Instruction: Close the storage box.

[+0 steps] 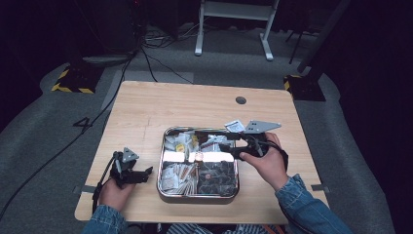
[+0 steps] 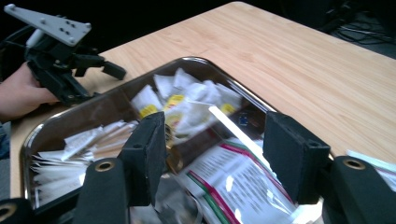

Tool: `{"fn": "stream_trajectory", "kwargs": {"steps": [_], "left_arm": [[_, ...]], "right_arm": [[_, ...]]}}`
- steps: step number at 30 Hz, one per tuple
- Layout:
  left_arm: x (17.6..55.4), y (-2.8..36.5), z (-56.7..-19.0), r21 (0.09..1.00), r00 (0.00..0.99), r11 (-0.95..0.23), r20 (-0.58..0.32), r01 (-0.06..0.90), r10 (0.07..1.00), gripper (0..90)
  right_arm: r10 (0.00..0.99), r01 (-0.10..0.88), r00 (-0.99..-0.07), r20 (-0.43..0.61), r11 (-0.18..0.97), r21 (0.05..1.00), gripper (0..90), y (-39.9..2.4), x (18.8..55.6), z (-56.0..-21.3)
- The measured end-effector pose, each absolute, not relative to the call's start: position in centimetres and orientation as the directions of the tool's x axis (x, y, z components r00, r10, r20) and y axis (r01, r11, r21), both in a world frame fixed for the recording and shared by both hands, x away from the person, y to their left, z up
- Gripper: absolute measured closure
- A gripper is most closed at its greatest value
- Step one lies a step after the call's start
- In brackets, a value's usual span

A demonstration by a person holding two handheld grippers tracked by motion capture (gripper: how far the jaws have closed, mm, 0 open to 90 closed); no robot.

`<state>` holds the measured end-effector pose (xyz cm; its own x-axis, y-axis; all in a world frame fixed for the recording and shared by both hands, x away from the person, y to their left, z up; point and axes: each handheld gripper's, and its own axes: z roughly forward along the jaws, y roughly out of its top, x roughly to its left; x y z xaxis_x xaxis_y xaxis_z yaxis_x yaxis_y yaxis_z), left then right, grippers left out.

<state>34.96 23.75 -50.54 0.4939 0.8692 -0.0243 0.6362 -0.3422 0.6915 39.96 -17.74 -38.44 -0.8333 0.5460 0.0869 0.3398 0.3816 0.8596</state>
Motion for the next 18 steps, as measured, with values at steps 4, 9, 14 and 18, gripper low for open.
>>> {"fn": "stream_trajectory", "kwargs": {"steps": [4, 9, 14, 18], "left_arm": [[34.8, 23.8, -50.5, 0.692, 0.495, -0.342, -0.026, 0.636, 0.868, 15.1], [34.7, 23.8, -50.5, 0.691, 0.496, -0.343, -0.026, 0.636, 0.868, 15.1], [34.7, 23.8, -50.5, 0.689, 0.496, -0.345, -0.025, 0.638, 0.868, 15.1], [34.9, 23.8, -50.5, 0.692, 0.493, -0.341, -0.024, 0.636, 0.870, 15.1]], "right_arm": [[0.583, 0.358, -0.807, 0.092, 0.360, 0.862, 40.3, -20.1, 39.9, -38.4], [0.620, 0.371, -0.778, 0.101, 0.324, 0.870, 40.2, -22.7, 39.7, -38.3], [0.647, 0.386, -0.754, 0.109, 0.303, 0.871, 39.9, -24.9, 39.3, -38.5], [0.674, 0.401, -0.729, 0.116, 0.284, 0.871, 39.9, -26.6, 39.0, -38.8]]}}
